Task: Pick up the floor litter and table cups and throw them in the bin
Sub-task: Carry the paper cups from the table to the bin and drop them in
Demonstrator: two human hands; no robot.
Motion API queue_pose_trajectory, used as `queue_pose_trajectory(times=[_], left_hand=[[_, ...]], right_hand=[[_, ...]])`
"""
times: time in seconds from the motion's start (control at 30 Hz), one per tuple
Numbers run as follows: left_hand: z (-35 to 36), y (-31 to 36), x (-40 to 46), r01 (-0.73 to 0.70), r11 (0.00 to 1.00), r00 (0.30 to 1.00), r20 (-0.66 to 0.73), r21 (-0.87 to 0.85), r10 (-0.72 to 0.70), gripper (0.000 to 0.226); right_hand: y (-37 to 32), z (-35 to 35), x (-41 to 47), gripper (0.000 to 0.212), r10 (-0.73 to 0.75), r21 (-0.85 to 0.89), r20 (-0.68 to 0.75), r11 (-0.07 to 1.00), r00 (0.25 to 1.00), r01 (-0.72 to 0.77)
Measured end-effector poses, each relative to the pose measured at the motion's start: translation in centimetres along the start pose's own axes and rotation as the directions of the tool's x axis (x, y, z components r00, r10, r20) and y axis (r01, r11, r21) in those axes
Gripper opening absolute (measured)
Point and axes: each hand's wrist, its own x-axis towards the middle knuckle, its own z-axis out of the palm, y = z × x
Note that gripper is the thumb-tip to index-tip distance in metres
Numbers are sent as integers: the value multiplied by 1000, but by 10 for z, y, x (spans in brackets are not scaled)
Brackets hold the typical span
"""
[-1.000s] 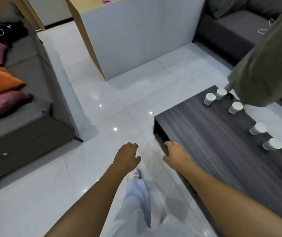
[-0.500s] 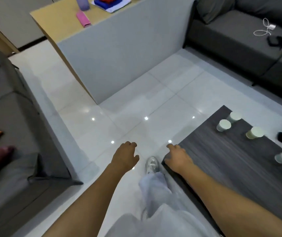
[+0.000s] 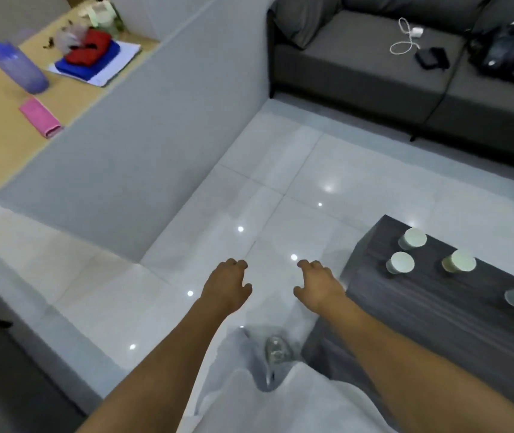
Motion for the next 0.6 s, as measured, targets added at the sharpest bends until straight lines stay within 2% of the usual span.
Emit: queue_pose_trajectory(times=[0.23,0.43,0.6], left_hand=[[-44,34,111,-236,964,968,121,122,221,50],[-83,73,206,-472,851,874,247,229,418,50],[-108,112,269,-613,727,785,338,309,519,50]], right_hand=[[27,-47,51,60,250,178,-52,955,967,-237],[40,-81,91,57,479,358,-78,832,874,-424],[45,-98,111,58,598,534,-62,696,799,-480]])
